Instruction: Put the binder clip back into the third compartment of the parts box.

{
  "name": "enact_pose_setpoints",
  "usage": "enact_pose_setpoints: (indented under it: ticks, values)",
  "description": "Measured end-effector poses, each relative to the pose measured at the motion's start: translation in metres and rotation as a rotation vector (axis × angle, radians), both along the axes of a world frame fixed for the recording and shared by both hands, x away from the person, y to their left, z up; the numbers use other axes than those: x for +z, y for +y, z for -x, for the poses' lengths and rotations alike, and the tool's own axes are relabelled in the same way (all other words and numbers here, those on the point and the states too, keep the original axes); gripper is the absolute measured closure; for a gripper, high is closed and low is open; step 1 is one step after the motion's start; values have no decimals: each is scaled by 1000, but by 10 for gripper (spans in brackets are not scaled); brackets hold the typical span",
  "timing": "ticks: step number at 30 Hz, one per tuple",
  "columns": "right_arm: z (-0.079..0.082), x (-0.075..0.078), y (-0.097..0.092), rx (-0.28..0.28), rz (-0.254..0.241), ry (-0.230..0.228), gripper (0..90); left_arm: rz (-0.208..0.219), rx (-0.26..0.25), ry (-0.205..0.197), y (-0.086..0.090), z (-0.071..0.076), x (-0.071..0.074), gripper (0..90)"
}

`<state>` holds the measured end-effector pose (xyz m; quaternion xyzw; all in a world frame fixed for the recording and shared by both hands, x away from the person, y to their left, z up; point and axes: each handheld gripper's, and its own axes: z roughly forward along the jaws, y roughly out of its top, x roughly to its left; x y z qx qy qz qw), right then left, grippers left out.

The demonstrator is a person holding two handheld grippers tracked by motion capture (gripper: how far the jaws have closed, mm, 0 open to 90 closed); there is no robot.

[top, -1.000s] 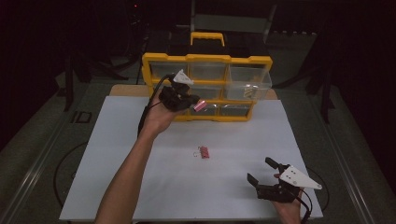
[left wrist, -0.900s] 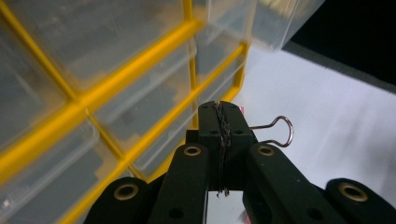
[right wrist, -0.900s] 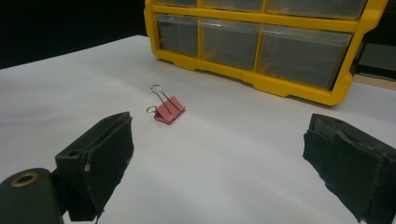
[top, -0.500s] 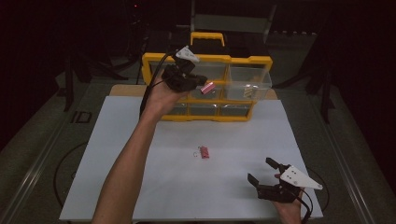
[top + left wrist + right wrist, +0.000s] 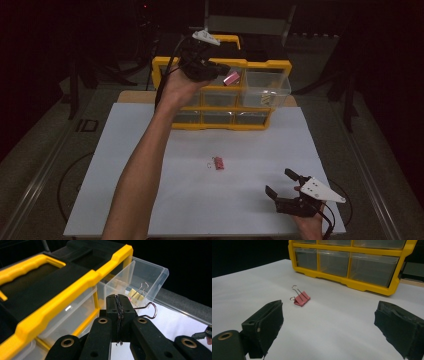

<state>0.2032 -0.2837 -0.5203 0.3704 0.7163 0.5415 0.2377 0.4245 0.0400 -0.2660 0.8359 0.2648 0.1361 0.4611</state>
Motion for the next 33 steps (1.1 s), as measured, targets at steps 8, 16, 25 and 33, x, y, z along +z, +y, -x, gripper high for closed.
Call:
enact_pose_setpoints:
  ticks: [8,16,25,33]
  values:
    - [0,0,-1,-3,-4,1,81,33,-20,3,-19,-7,10,897]
    - [0,1,-3,-8,-9,-2,81,36,-44,10,-43,-9,7,897]
    - [0,1,-5,-9,-10,-5,81,77,-78,29,-48,-11,-4,873]
    - [1,1,-4,-12,-10,-4,81,15,25,13,-32,-8,-15,194]
